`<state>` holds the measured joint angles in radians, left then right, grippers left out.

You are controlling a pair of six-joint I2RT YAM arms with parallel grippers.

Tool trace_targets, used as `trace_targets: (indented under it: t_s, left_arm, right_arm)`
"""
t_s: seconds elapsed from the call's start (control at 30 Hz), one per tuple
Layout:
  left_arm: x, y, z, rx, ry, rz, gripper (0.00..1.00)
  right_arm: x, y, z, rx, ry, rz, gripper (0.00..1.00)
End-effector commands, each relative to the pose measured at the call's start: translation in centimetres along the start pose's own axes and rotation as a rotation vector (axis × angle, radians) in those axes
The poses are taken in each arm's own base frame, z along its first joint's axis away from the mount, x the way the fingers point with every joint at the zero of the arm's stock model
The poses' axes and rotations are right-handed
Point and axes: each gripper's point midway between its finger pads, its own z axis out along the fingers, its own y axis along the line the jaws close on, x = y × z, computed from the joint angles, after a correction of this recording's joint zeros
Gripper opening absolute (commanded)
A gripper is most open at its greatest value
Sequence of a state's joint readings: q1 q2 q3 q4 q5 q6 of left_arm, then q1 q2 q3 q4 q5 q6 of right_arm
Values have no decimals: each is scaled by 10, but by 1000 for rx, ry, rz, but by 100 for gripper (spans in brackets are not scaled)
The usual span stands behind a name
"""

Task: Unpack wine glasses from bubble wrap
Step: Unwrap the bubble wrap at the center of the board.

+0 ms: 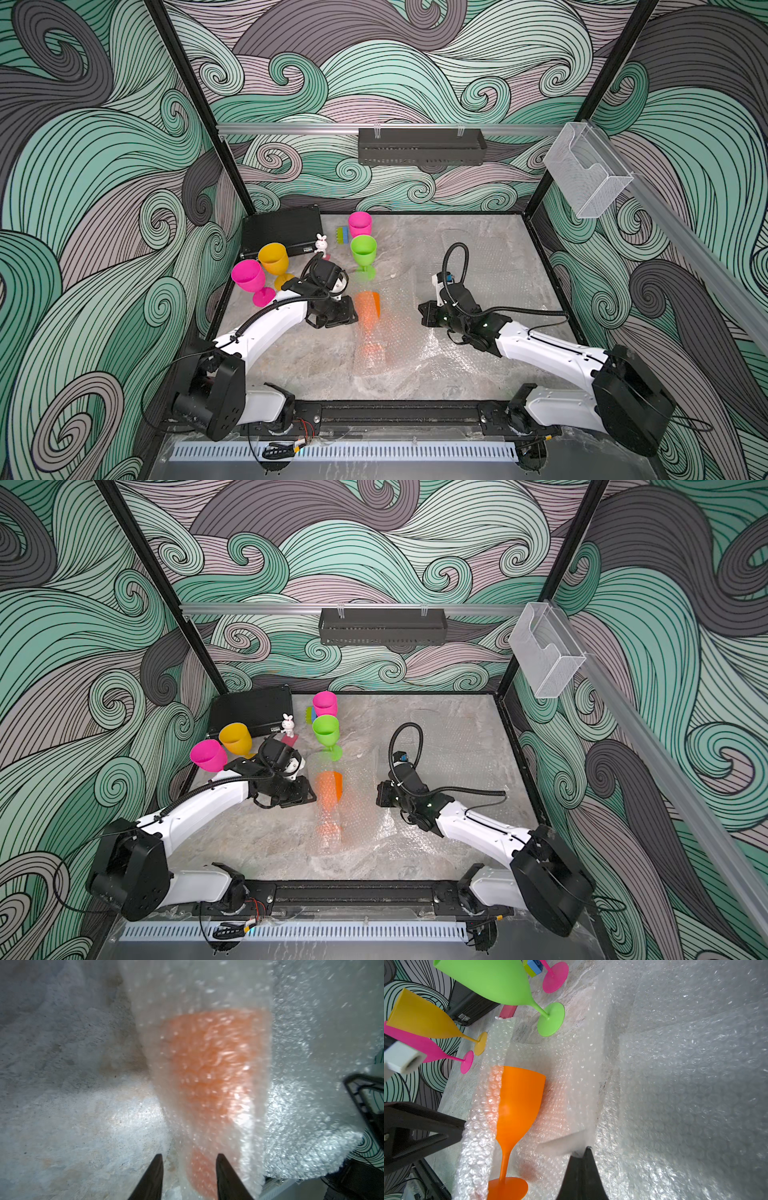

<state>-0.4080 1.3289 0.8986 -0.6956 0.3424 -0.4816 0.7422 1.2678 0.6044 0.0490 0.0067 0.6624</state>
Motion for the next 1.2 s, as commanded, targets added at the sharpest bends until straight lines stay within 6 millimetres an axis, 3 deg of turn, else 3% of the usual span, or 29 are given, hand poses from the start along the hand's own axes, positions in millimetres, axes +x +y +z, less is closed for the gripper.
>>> trace_targets:
  t_s: [0.0,0.23,0.33,0.63,0.77,0.93,1.17]
  left_arm:
    - [-1,-21,-14,88,8,16,49]
    - [-6,-48,-33,207,-31,7,56]
    - [-10,-69,-39,294,-53,20,56]
    - [-11,-100,-16,424,13,7,55]
    - [-2,-83,-3,336,43,18,54]
    - [21,-37,6,137,87,29,54]
    - [29,3,3,-9,73,-27,54]
  right_arm:
    - [-4,8,-1,-19,-4,-14,5]
    - [-2,9,1,-18,4,-21,5]
    - [-1,10,4,-21,17,-23,5]
    - [4,10,8,-20,37,-31,6]
    - [2,10,7,-17,31,-33,6]
    - [2,8,6,-9,29,-38,6]
    - [3,5,3,9,28,-51,8]
